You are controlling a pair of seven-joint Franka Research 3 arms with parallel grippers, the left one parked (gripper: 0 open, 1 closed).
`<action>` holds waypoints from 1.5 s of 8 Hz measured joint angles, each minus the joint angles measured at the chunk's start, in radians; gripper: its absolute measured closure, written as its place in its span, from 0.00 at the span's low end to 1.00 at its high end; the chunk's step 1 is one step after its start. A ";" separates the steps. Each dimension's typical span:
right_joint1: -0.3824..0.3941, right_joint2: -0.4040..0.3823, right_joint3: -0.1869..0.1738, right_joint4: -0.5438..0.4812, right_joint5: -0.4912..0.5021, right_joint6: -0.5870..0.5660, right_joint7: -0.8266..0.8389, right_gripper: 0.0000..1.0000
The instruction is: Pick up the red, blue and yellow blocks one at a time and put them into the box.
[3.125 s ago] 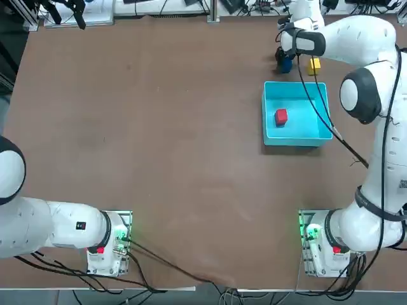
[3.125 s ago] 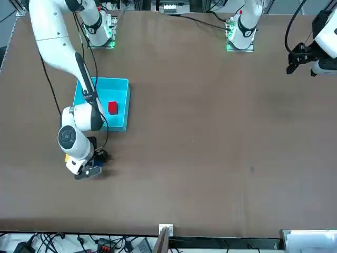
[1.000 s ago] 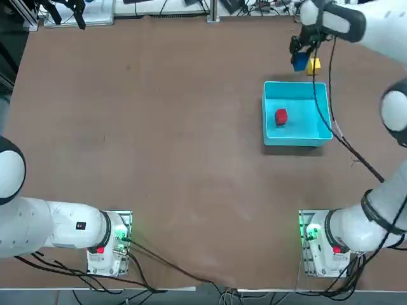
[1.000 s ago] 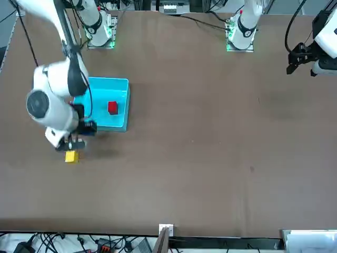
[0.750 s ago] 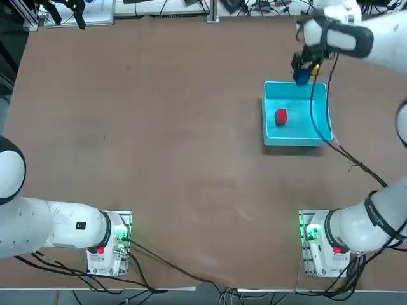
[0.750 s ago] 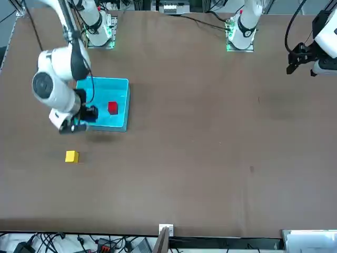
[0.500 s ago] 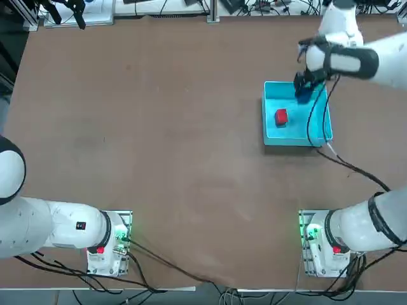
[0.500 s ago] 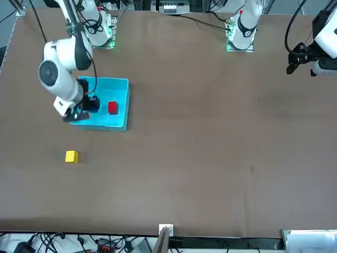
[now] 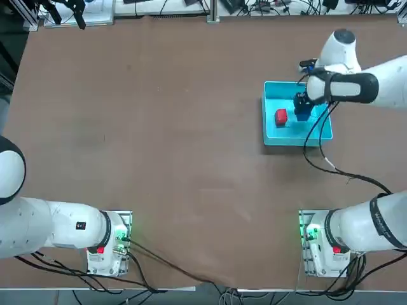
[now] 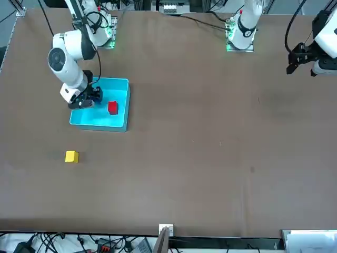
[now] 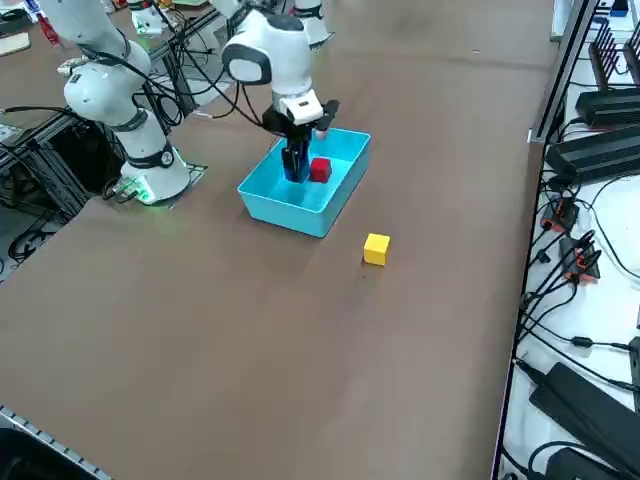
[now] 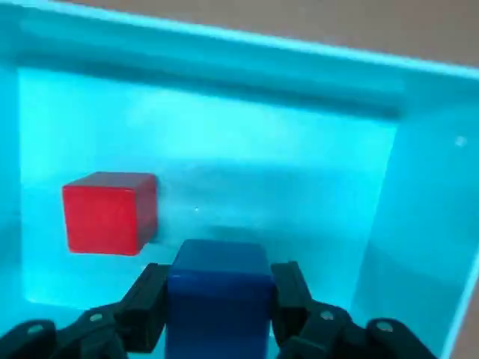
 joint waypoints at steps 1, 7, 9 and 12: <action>0.007 0.005 0.002 -0.004 0.000 0.011 0.010 0.28; 0.040 0.043 0.003 0.007 0.000 0.077 0.039 0.02; 0.037 0.021 0.000 0.088 0.000 0.040 0.038 0.00; -0.040 0.107 -0.013 0.431 0.000 -0.243 -0.060 0.00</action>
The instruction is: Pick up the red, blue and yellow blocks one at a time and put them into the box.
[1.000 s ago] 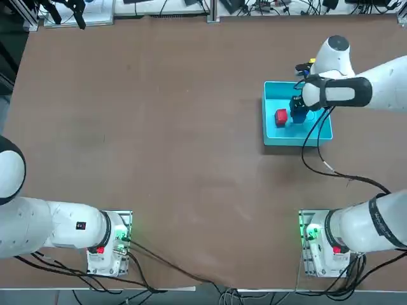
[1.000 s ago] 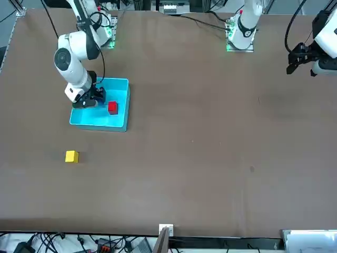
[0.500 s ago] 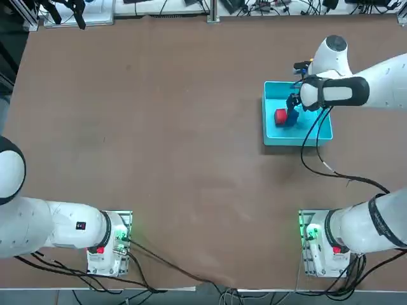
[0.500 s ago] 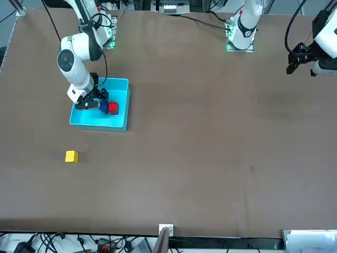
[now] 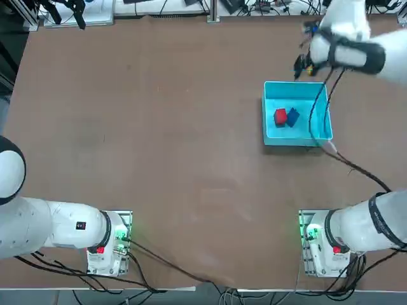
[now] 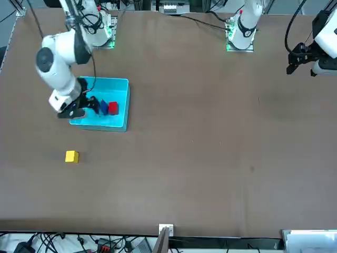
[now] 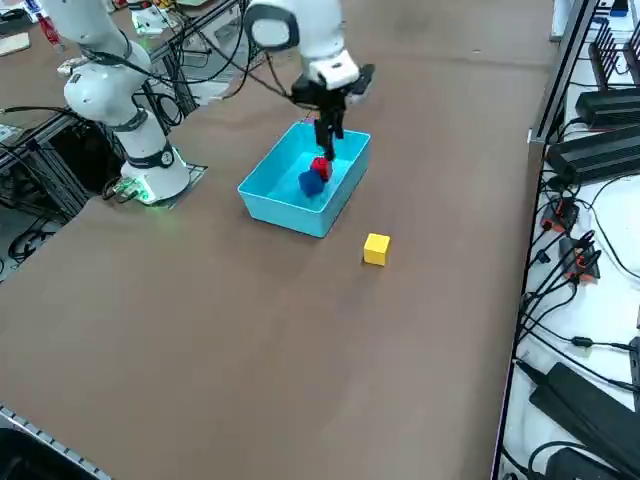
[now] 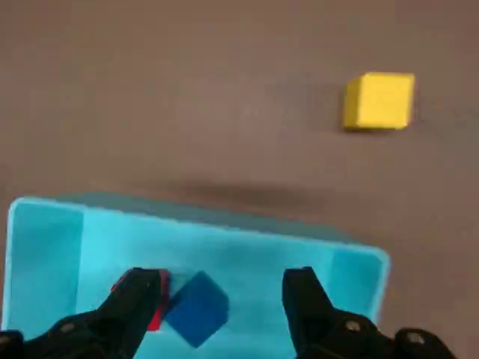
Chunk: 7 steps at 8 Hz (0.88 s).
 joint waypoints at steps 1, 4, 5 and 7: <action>-0.039 0.075 -0.003 0.115 -0.001 -0.049 -0.045 0.00; -0.163 0.309 -0.006 0.333 -0.001 -0.056 -0.202 0.00; -0.196 0.365 -0.006 0.375 -0.001 -0.055 -0.243 0.00; -0.208 0.431 -0.001 0.410 -0.001 -0.018 -0.263 0.00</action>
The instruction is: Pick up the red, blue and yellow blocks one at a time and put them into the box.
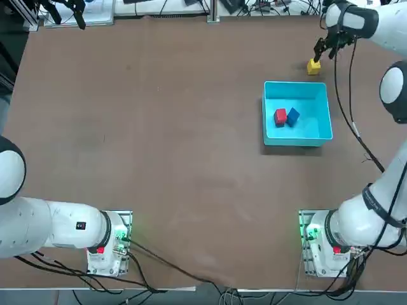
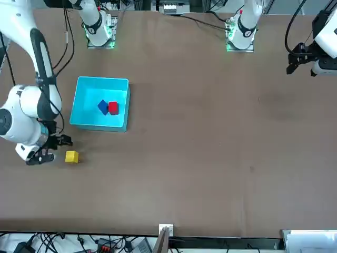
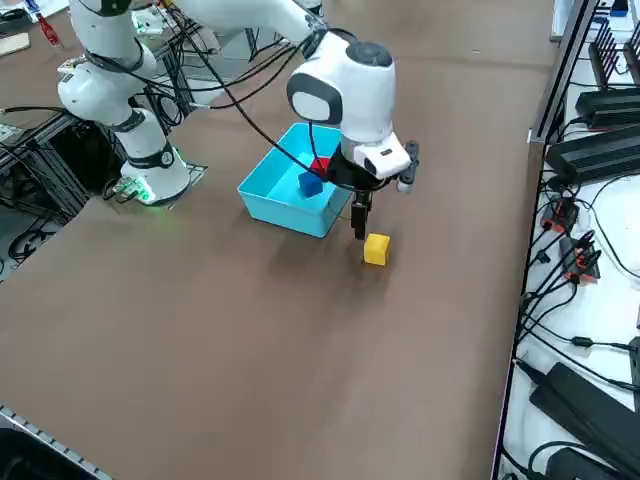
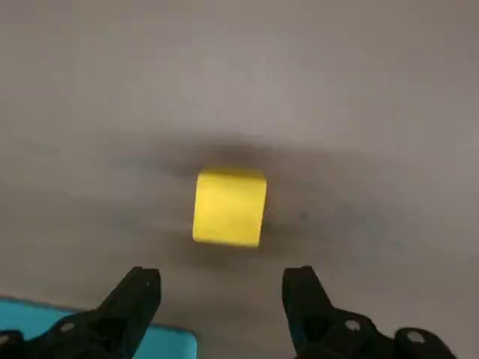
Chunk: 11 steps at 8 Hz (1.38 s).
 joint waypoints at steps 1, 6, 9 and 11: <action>0.001 0.023 0.007 0.004 0.000 0.041 0.000 0.00; 0.001 0.103 0.009 0.015 -0.001 0.158 -0.045 0.00; -0.002 0.147 0.007 0.016 -0.001 0.220 -0.087 0.01; -0.016 0.154 0.005 0.018 -0.001 0.224 -0.107 0.11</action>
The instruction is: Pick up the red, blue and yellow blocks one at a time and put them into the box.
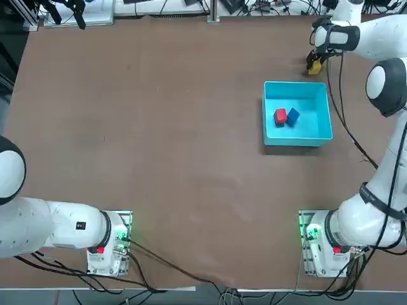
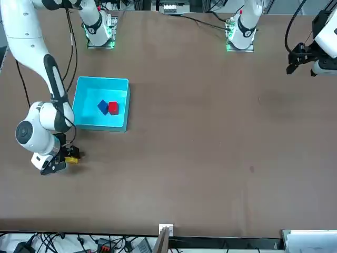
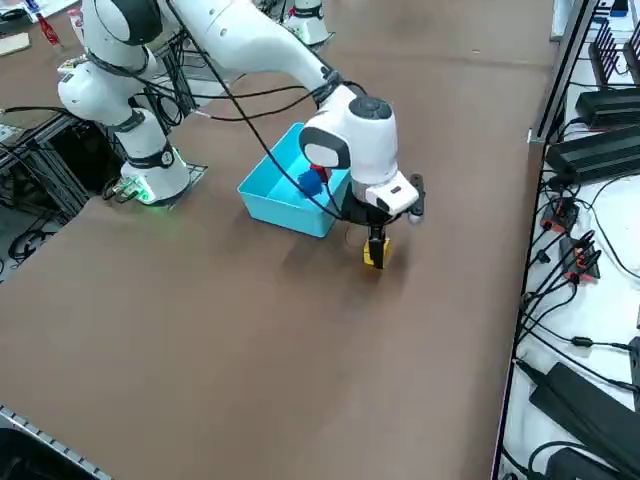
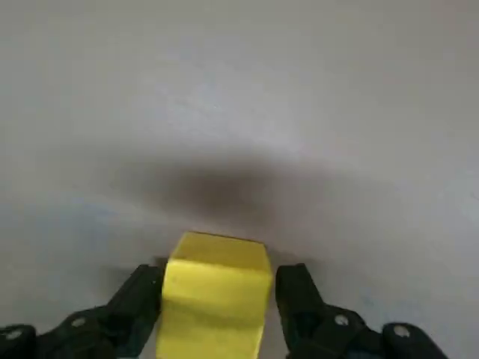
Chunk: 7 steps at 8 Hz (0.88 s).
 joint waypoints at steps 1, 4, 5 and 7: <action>-0.001 -0.001 0.001 0.006 0.002 -0.002 -0.001 0.22; 0.002 -0.088 0.013 0.046 0.044 -0.197 -0.004 0.28; 0.004 -0.165 0.017 0.049 0.061 -0.321 -0.004 0.28; 0.018 -0.338 0.022 -0.030 0.088 -0.488 0.038 0.28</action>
